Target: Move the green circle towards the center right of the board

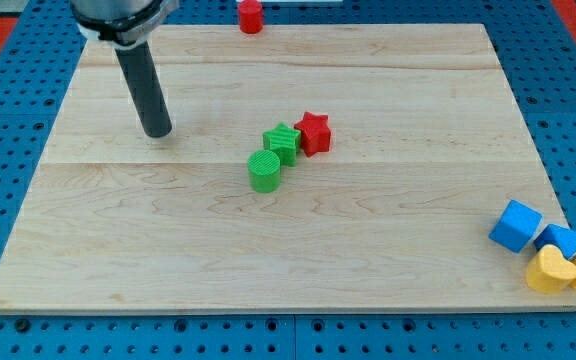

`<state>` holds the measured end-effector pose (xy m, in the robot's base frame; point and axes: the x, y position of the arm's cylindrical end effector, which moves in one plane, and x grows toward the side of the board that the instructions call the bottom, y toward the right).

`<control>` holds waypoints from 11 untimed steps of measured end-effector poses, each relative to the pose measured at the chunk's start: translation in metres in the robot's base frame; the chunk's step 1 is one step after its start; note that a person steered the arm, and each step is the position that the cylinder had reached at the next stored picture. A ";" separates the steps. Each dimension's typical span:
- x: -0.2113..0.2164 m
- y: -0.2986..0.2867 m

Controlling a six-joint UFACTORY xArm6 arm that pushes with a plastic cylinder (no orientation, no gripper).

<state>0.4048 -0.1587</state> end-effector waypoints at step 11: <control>0.012 0.237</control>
<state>0.4169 0.0785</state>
